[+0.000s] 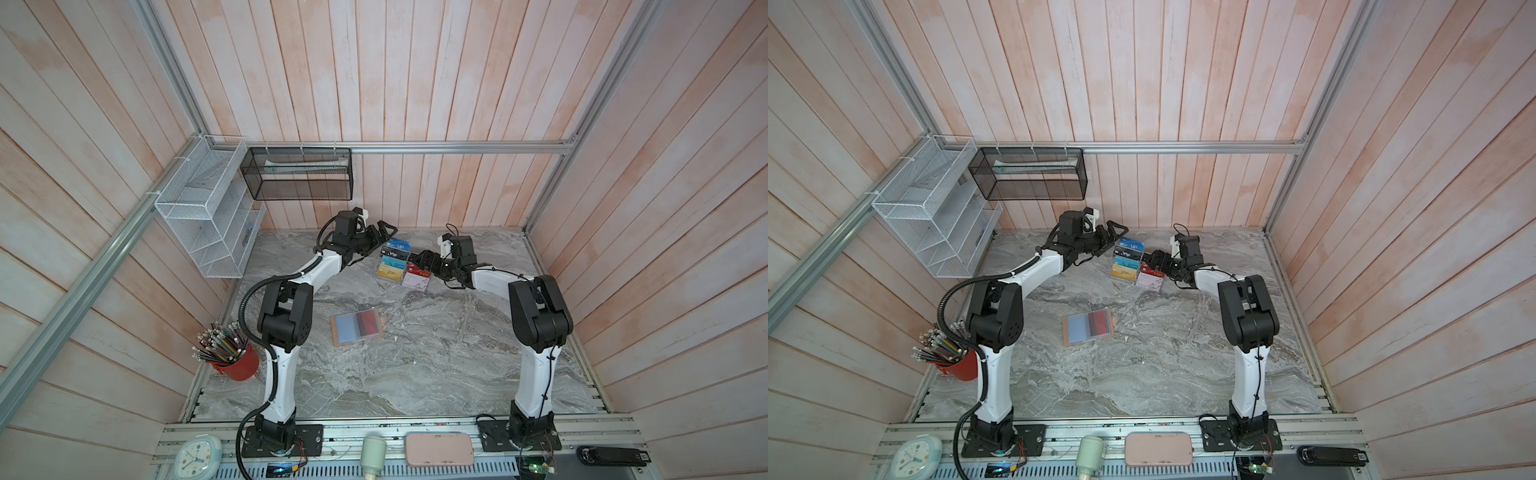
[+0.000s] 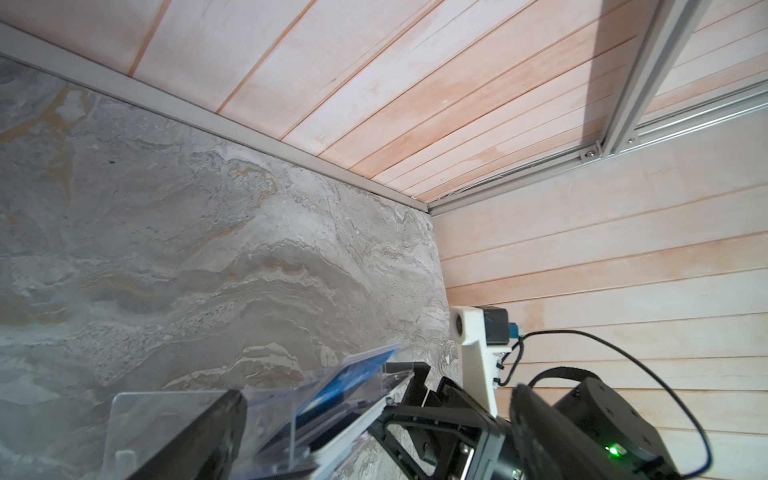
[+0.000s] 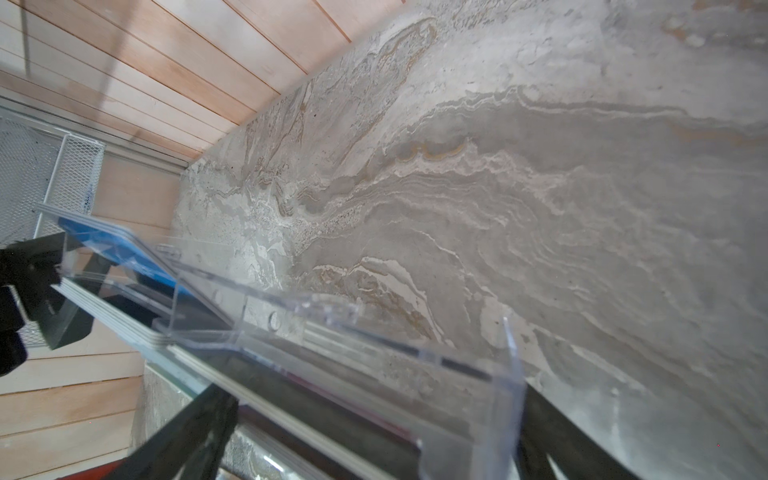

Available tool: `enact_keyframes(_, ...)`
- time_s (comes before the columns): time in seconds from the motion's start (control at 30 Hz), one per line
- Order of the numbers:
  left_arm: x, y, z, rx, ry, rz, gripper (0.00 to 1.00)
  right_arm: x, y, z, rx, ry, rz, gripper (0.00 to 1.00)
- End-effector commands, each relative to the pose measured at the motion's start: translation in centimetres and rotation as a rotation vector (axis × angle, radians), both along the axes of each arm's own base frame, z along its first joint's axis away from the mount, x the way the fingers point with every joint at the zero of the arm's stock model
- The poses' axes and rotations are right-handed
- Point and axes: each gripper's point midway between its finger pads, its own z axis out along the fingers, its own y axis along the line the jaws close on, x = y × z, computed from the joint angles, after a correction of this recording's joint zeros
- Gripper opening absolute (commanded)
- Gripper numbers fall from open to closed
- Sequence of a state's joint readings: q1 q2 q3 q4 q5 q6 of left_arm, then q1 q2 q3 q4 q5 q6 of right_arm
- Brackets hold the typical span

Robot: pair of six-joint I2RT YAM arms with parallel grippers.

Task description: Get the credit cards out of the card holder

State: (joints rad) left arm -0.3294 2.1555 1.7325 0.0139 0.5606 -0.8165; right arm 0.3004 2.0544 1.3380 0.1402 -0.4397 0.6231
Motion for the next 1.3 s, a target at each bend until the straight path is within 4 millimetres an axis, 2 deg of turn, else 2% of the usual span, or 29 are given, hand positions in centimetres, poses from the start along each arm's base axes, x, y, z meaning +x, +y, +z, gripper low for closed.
enact_keyframes(0.0, -2.8, -3.9, 3.2, -0.058, -0.017, -0.124, 1.00, -0.9, 2.9, 1.3, 0.073, -0.038, 0.101, 0.98)
enact_keyframes(0.53, -3.4, -5.8, 3.5, -0.065, -0.022, -0.156, 1.00, -1.0, 2.8, 1.3, 0.085, -0.037, 0.104, 0.98)
enact_keyframes(0.73, -3.6, -5.6, 3.4, -0.058, -0.019, -0.149, 1.00, -1.0, 2.7, 1.5, 0.081, -0.039, 0.104, 0.98)
enact_keyframes(1.03, -4.6, -4.5, 0.6, -0.049, 0.027, -0.132, 1.00, -0.8, 2.8, 1.9, 0.075, -0.047, 0.115, 0.98)
enact_keyframes(1.27, -5.3, -2.9, -2.0, -0.046, 0.070, -0.104, 1.00, -0.7, 2.9, 1.7, 0.065, -0.041, 0.121, 0.98)
